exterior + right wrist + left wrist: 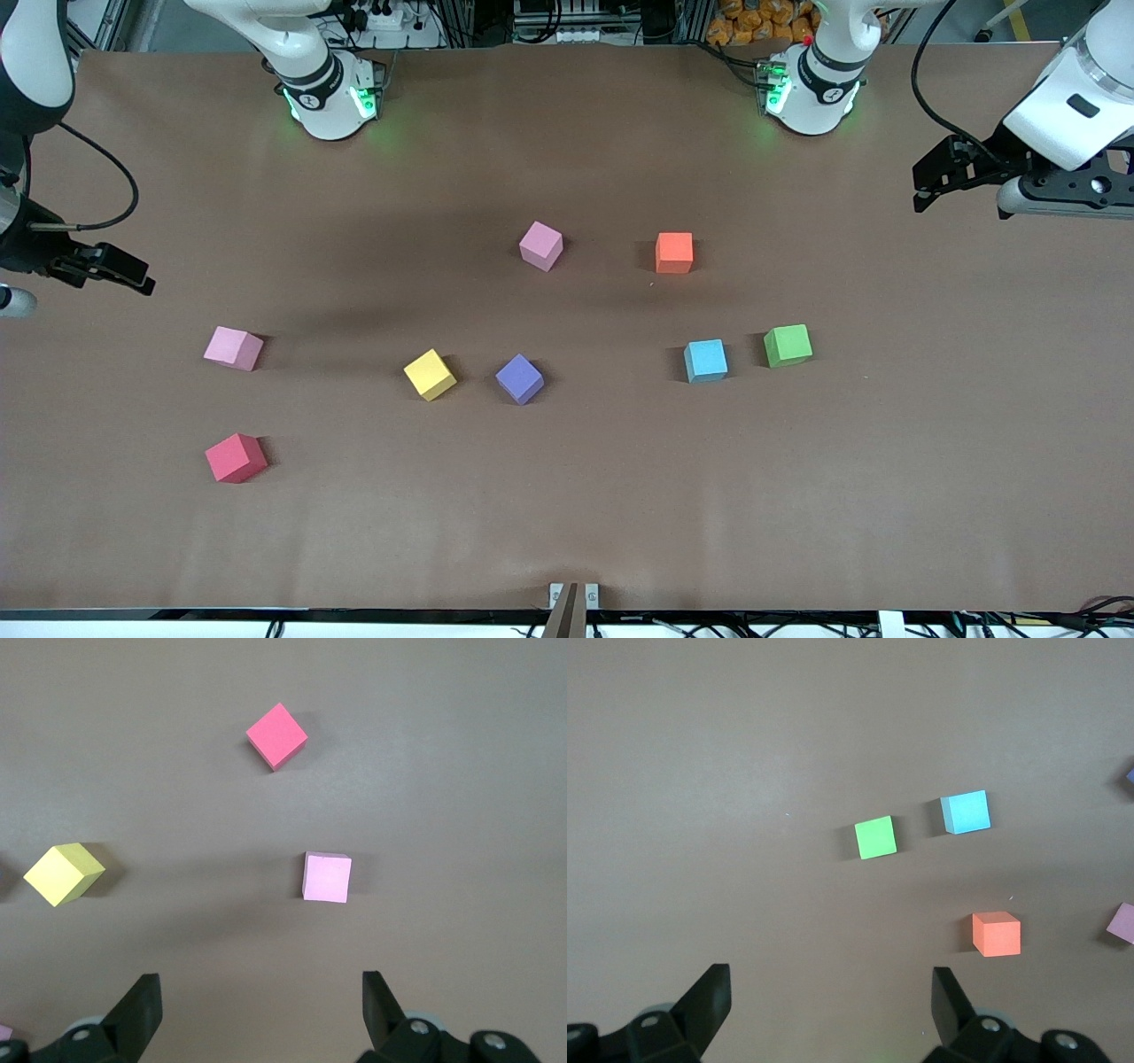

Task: Arrange blocks into number 1
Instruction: 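Reach the right gripper toward the pink cube while the left gripper reaches cyan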

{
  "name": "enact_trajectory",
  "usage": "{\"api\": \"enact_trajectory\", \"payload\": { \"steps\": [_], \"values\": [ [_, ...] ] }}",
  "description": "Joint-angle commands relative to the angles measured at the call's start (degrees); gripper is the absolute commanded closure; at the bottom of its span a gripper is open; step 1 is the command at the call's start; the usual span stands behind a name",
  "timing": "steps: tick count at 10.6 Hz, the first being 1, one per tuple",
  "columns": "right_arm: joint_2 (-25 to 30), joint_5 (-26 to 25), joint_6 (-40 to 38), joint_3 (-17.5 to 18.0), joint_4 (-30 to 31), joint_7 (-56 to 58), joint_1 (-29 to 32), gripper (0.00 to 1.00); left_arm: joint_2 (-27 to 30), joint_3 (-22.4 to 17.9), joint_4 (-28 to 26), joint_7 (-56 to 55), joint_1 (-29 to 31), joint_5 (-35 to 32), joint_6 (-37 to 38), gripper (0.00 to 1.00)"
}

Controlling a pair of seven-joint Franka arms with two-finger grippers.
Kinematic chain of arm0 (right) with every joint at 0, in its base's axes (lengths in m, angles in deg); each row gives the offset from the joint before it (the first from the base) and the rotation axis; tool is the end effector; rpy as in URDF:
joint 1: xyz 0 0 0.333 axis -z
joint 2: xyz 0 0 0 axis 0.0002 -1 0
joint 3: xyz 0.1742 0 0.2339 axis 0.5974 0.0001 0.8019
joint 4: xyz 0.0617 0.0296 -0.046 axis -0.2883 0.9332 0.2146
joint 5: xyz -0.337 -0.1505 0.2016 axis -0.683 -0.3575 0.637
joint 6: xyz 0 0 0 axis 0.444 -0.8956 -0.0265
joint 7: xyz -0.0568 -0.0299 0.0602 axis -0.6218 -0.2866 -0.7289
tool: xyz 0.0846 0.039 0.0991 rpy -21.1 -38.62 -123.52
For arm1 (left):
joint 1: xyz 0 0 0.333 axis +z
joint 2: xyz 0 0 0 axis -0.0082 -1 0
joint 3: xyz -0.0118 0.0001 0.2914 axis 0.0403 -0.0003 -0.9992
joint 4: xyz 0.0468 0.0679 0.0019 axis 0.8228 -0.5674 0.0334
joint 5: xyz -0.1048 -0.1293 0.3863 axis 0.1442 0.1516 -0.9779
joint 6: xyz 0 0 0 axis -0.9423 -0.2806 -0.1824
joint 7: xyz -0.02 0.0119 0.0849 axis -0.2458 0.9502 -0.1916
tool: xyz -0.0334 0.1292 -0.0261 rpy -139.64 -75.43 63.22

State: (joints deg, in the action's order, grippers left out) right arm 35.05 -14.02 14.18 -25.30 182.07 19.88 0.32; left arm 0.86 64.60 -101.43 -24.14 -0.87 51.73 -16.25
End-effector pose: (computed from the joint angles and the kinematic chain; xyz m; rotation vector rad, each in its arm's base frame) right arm 0.5995 -0.0471 0.5002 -3.1356 0.1847 -0.0269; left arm 0.5572 -0.1013 0.5941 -3.1350 0.1689 -0.0379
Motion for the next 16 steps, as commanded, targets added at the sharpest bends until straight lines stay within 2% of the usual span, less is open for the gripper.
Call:
{"api": "enact_trajectory", "payload": {
  "steps": [1, 5, 8, 10, 12, 14, 15, 16],
  "values": [
    [0.58, -1.14, -2.39, 0.3, -2.07, 0.49, -0.22, 0.0, -0.54, 0.09, 1.33, 1.94, 0.55, 1.29, 1.41, 0.0],
    [0.67, -1.23, -2.84, 0.29, -2.08, 0.49, -0.49, 0.0, -1.67, 0.09, 1.51, 0.89, 0.02, 1.37, 1.32, 0.0],
    [-0.03, -0.97, -2.4, 0.29, -1.38, 0.05, -2.14, 0.0, -6.23, 0.7, 0.19, -2.27, -0.5, 1.46, 1.23, 0.0],
    [-3.18, -0.44, 0.74, 0.3, -0.41, -0.22, -6.0, 0.0, -10.88, 0.7, 0.36, -2.45, -1.38, 1.46, -2.61, 0.0],
    [-10.11, 0.87, 4.09, 0.38, -0.67, 1.53, -11.36, 0.0, -15.89, 0.7, 0.28, -2.71, -2.08, 1.11, -6.13, 0.0],
    [-16.88, 6.74, 11.62, 2.13, -0.58, 7.66, -14.27, 0.0, -20.03, 0.7, -0.07, -2.8, -3.49, 1.02, -9.91, 0.0],
    [-18.04, 7.46, 14.45, 2.58, 0.03, 7.61, -18.29, 0.0, -21.18, 0.7, -1.38, -2.8, -3.84, 0.93, -12.71, 0.0],
    [-17.45, 7.65, 18.39, 2.58, 3.95, 1.51, -22.42, 0.0, -21.02, 0.7, -4.44, -2.8, -5.24, 1.02, -15.96, 0.0]
  ]
}}
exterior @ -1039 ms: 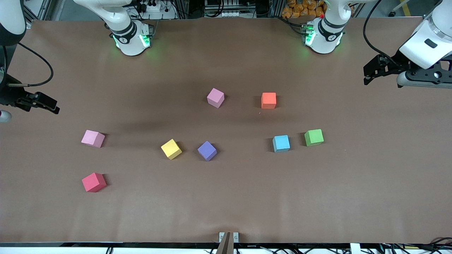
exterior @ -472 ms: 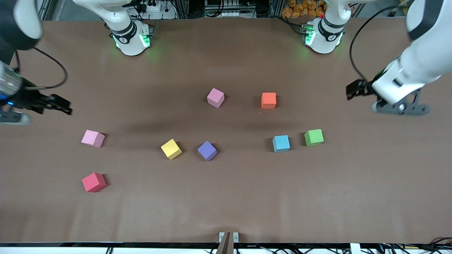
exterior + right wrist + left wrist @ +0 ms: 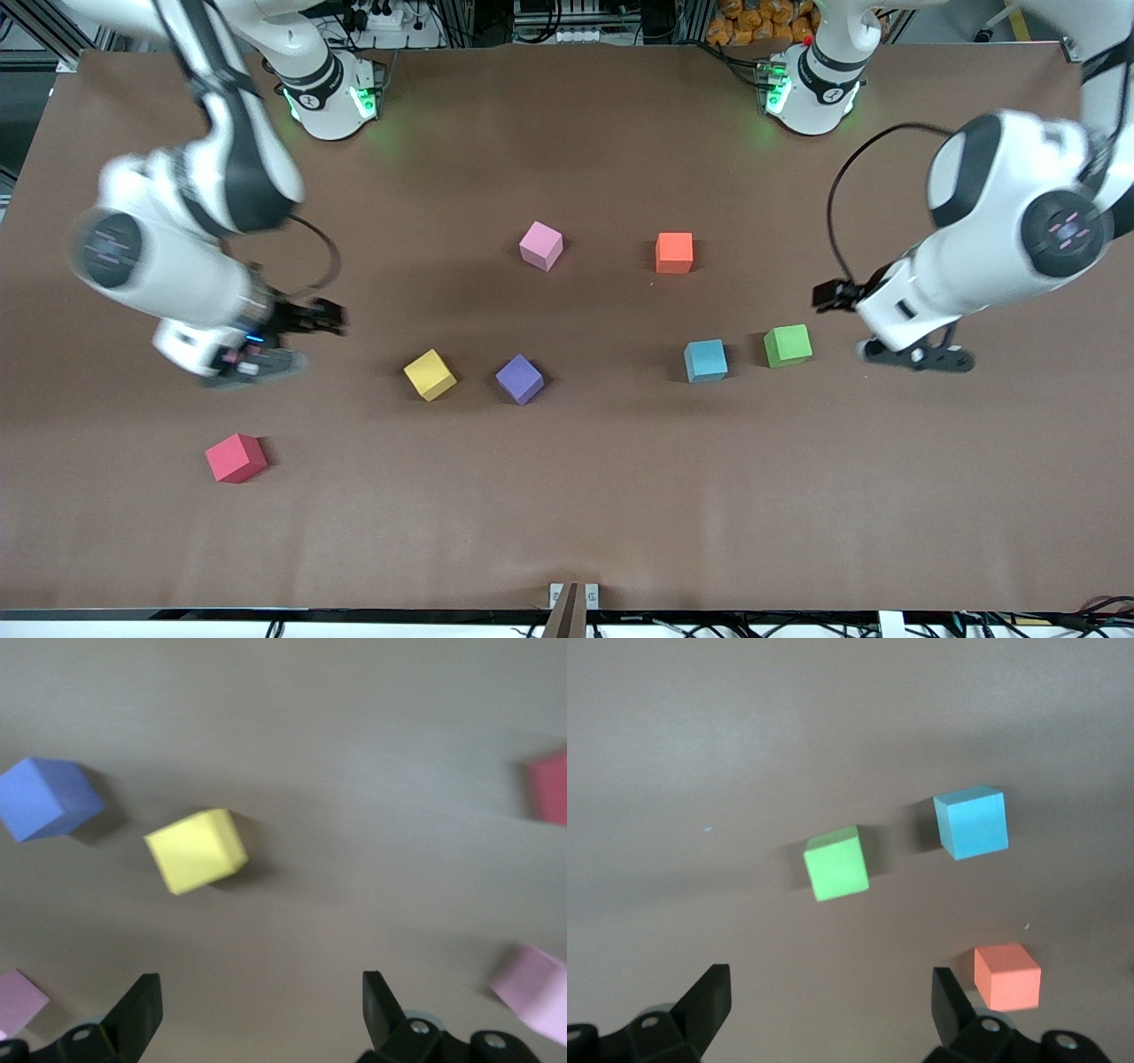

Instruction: Arrange blocks into number 1

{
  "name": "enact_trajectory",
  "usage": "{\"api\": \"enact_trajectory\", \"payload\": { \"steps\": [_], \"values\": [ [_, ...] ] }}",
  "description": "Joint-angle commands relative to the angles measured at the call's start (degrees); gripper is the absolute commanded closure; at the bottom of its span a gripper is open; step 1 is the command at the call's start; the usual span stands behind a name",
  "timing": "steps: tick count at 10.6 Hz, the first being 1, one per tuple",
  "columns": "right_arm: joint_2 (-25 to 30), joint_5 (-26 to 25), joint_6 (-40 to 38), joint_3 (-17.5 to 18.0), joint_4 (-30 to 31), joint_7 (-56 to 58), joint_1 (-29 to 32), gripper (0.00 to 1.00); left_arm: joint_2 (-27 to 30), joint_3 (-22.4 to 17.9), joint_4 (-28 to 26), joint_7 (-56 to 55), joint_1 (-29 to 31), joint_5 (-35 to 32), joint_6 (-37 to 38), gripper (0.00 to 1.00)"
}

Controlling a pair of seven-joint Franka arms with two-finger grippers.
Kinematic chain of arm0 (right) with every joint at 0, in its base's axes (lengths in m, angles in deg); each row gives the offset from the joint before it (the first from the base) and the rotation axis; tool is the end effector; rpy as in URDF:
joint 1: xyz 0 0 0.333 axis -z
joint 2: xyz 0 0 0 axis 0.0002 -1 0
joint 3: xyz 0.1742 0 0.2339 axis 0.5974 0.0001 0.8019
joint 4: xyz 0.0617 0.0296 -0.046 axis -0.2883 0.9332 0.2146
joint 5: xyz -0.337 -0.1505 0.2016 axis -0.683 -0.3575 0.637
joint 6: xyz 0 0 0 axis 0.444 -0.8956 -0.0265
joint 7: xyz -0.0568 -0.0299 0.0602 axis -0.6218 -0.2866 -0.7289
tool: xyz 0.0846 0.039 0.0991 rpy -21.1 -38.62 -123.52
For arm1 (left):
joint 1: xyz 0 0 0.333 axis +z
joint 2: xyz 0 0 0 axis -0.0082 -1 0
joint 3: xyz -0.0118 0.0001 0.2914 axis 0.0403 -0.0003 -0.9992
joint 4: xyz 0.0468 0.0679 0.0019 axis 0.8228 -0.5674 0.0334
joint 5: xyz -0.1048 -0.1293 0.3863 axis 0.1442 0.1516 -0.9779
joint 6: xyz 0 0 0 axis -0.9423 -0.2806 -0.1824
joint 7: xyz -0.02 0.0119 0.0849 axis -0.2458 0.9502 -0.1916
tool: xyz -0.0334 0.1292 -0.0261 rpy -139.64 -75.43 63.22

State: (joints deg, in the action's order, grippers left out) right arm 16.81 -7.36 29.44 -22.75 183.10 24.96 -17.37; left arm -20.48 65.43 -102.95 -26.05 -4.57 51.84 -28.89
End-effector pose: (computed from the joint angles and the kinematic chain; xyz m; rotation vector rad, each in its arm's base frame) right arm 0.6310 0.1885 0.3124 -3.0227 -0.4127 0.0960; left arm 0.6312 -0.1573 0.3721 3.0933 -0.2287 -0.2447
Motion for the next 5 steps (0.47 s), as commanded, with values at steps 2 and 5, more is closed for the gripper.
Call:
{"api": "enact_trajectory", "payload": {
  "steps": [2, 5],
  "values": [
    [4.39, 1.17, 12.27, 0.29, 14.15, -25.15, -9.92, 0.0, 1.2, 1.01, -8.91, -0.89, -3.38, 0.73, -9.91, 0.0],
    [4.5, 1.52, 13.45, 1.52, 18.15, -53.2, -17.4, 0.0, 0.86, 5.06, -11.57, -0.89, -7.08, 0.73, -15.21, 0.0]
  ]
}}
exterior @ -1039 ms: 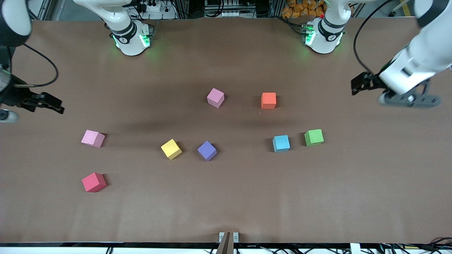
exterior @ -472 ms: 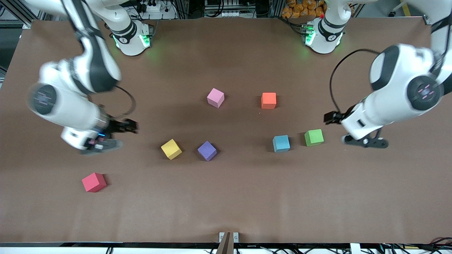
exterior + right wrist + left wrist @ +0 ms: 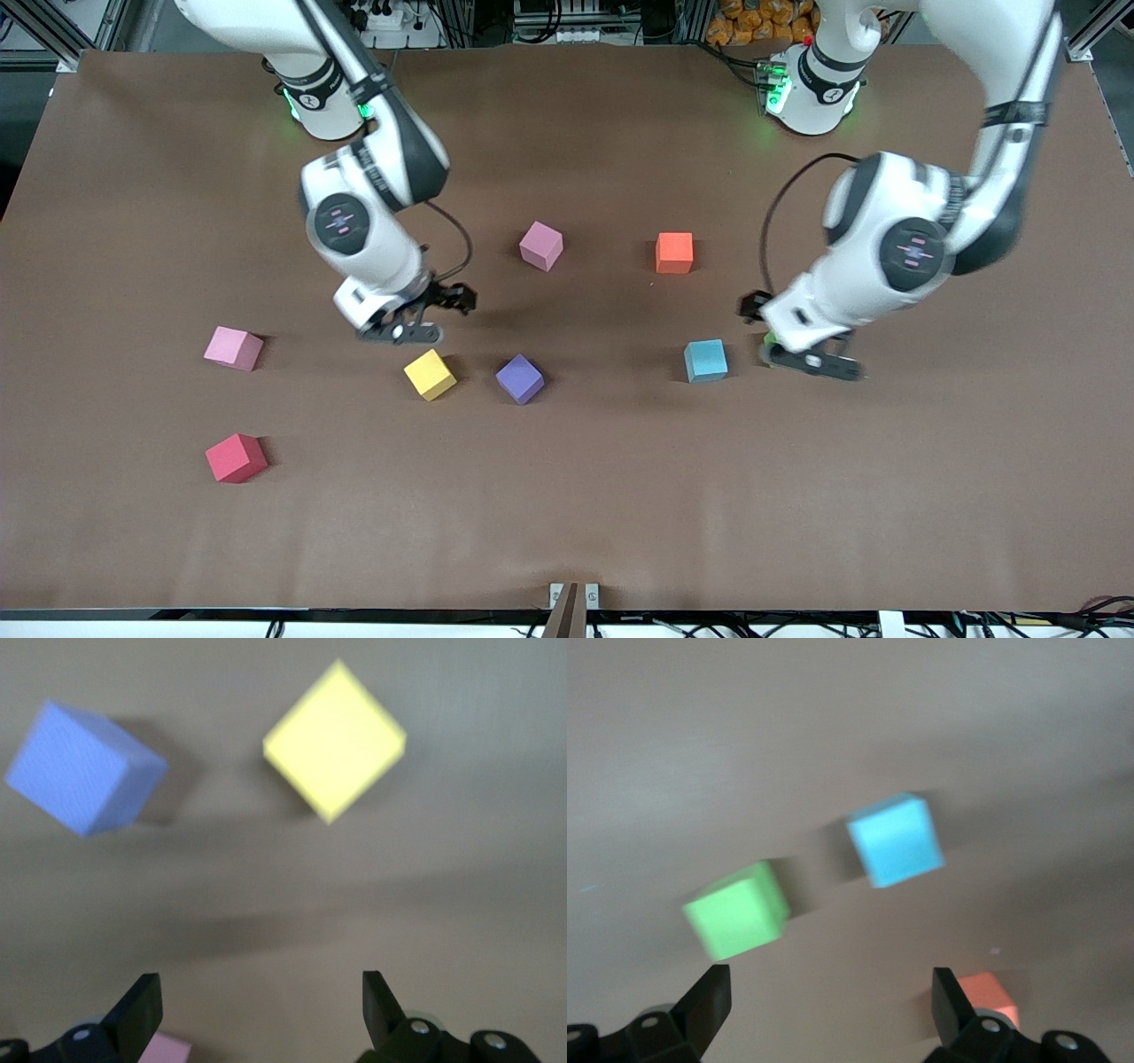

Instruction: Arrange blocks into number 1

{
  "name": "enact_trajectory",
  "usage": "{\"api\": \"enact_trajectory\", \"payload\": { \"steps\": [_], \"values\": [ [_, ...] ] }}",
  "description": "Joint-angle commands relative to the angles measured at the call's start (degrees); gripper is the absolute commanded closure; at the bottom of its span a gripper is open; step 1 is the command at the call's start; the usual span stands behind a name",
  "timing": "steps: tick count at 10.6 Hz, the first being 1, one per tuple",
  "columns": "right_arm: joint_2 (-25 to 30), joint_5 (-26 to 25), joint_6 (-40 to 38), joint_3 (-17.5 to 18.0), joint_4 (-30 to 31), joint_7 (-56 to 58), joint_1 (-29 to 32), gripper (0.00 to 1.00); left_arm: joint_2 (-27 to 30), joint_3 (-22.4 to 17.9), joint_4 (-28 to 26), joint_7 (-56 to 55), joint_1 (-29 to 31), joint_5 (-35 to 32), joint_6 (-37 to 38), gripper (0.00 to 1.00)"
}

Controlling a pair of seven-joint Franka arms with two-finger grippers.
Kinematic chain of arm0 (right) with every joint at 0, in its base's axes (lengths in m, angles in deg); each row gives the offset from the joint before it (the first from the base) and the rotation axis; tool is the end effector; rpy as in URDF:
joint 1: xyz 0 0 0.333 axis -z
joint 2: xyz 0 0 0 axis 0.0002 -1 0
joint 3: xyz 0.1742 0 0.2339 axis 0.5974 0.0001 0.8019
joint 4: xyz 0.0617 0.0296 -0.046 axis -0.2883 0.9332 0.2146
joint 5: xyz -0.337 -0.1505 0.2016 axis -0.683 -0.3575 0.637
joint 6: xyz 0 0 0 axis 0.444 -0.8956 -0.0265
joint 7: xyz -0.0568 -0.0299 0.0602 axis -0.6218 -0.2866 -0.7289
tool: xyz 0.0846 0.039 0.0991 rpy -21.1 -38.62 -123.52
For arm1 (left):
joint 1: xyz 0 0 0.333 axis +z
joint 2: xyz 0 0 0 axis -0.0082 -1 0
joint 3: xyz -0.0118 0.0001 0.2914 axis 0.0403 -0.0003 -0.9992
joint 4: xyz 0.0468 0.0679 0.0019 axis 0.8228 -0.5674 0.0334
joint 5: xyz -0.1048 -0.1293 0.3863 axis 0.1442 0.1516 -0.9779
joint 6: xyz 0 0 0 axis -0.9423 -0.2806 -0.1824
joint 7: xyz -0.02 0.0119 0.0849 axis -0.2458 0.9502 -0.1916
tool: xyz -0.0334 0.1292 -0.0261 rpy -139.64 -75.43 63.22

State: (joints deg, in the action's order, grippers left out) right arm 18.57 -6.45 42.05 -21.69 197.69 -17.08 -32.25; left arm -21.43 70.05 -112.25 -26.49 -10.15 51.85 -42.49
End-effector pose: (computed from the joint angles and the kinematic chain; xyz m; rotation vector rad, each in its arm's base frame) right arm 0.5176 0.3269 0.2313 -3.0704 0.3351 0.1606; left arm 0.5880 -0.2652 0.3042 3.0403 -0.4772 -0.1624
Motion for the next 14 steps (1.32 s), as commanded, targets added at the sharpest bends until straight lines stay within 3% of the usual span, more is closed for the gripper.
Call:
{"api": "enact_trajectory", "payload": {
  "steps": [1, 2, 5, 8, 11, 14],
  "values": [
    [2.38, 4.18, 1.01, 0.64, 4.18, -17.07, -4.71, 0.0, 0.85, 0.44, -1.74, -0.37, -0.9, 0.73, -2.75, 0.0],
    [2.2, 8.48, 1.1, 0.81, 4.8, -18.52, -6.13, 0.0, 0.5, -0.08, -1.82, -0.46, -0.03, 0.64, -3.63, 0.0],
    [-0.68, 11.85, 12.31, 4.14, 7.79, -24.21, -9.47, 0.0, -0.91, -0.52, -1.21, 0.85, 7.08, -2.87, -4.78, 0.0],
    [-3.15, 11.95, 14.38, 5.03, 7.79, -25.39, -11.41, 0.0, -4.24, -0.52, -1.38, 0.08, 9.3, -4.9, -7.24, 0.0],
    [-5.0, 11.86, 14.55, 5.03, 7.44, -25.3, -13.08, 0.0, -2.59, -0.61, -5.68, -9.03, 11.93, -5.25, -8.9, 0.0],
    [-6.94, 11.43, 14.55, 5.03, 6.3, -25.22, -14.05, 0.0, -4.08, -0.44, -5.25, -18.99, 10.45, -5.52, -11.46, 0.0]
  ]
}}
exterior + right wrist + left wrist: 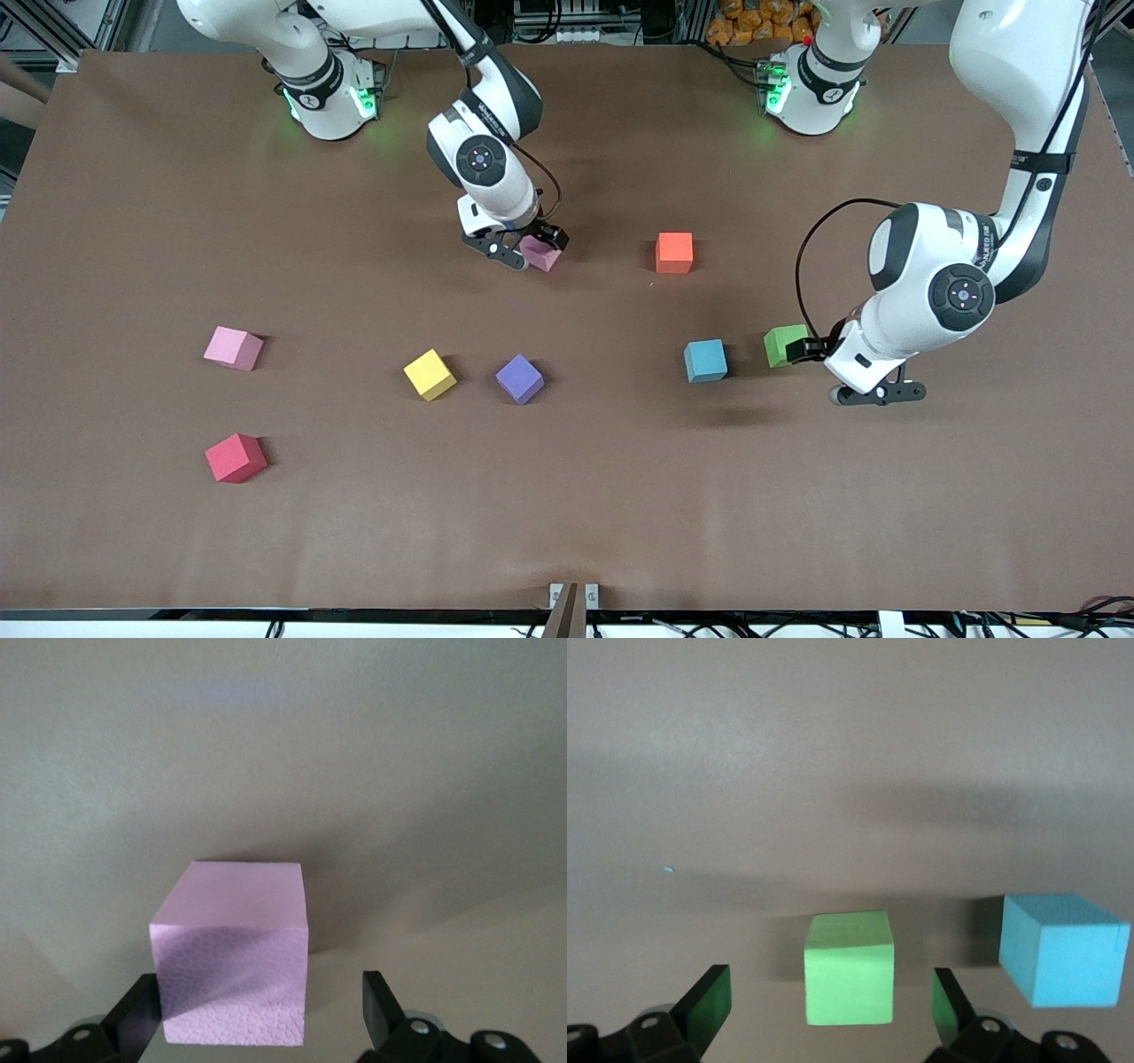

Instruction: Arrange blocks into number 1

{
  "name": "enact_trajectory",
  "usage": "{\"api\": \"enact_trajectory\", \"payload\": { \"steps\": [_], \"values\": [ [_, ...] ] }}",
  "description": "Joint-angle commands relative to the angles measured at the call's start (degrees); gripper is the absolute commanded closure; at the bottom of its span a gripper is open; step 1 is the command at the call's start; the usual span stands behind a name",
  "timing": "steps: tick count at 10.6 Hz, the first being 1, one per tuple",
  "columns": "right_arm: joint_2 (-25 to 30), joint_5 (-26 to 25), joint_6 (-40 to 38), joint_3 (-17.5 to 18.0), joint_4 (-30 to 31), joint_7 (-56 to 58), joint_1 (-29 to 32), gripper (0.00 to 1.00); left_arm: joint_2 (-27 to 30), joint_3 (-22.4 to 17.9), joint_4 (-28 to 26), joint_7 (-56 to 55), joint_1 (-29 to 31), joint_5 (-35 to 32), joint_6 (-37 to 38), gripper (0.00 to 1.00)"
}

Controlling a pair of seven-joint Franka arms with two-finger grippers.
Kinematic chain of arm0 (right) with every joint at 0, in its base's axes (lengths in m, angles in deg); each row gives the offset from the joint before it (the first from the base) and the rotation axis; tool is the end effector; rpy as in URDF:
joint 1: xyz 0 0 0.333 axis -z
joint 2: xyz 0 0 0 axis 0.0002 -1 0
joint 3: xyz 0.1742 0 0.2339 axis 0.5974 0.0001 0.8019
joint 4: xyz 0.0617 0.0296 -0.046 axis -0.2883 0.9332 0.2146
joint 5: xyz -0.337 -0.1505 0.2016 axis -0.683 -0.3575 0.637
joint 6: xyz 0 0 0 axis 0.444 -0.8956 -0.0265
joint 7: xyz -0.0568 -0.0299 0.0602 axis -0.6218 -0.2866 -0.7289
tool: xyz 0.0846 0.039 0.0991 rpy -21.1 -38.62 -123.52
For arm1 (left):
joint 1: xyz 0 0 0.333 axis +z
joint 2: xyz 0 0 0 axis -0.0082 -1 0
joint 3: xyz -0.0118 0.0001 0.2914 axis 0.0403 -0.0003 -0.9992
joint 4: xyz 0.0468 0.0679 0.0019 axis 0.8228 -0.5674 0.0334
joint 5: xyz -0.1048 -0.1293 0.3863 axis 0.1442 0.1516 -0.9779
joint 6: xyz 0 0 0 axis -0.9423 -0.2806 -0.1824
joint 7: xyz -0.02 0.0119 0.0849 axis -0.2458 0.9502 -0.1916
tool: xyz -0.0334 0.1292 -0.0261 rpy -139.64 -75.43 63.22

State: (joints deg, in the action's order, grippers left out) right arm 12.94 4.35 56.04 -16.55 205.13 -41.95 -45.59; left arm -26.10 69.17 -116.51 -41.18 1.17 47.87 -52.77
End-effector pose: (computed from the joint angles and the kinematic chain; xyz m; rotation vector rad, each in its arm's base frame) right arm 0.3679 0.4501 0.1393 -2.9409 0.7666 0.3209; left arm 0.6284 -0.1335 0.2315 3.1102 0.1918 -0.1084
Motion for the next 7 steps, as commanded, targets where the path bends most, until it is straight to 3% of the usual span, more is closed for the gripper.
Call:
{"api": "enact_trajectory", "payload": {
  "steps": [1, 2, 4, 7],
  "values": [
    [-1.48, 0.45, 0.21, -0.1, -1.84, 0.26, -0.63, 0.19, 0.33, 0.61, -0.21, -6.14, -2.01, -1.36, -1.7, 0.0],
    [-1.83, -0.6, -0.05, -0.1, -2.72, 0.87, -0.72, 0.33, -1.59, 0.44, 1.63, -10.95, -4.98, -1.62, -2.84, 0.0],
    [-2.1, -8.04, -0.14, -0.1, -3.87, 7.36, -1.24, 0.46, -5.72, 0.61, 5.49, -14.84, -8.78, -4.59, -3.2, 0.0],
    [-2.62, -20.09, -0.14, -0.1, -3.78, 8.35, -1.95, 0.43, -9.68, 0.53, 6.3, -21.26, -14.4, -5.14, -7.93, 0.0]
  ]
}}
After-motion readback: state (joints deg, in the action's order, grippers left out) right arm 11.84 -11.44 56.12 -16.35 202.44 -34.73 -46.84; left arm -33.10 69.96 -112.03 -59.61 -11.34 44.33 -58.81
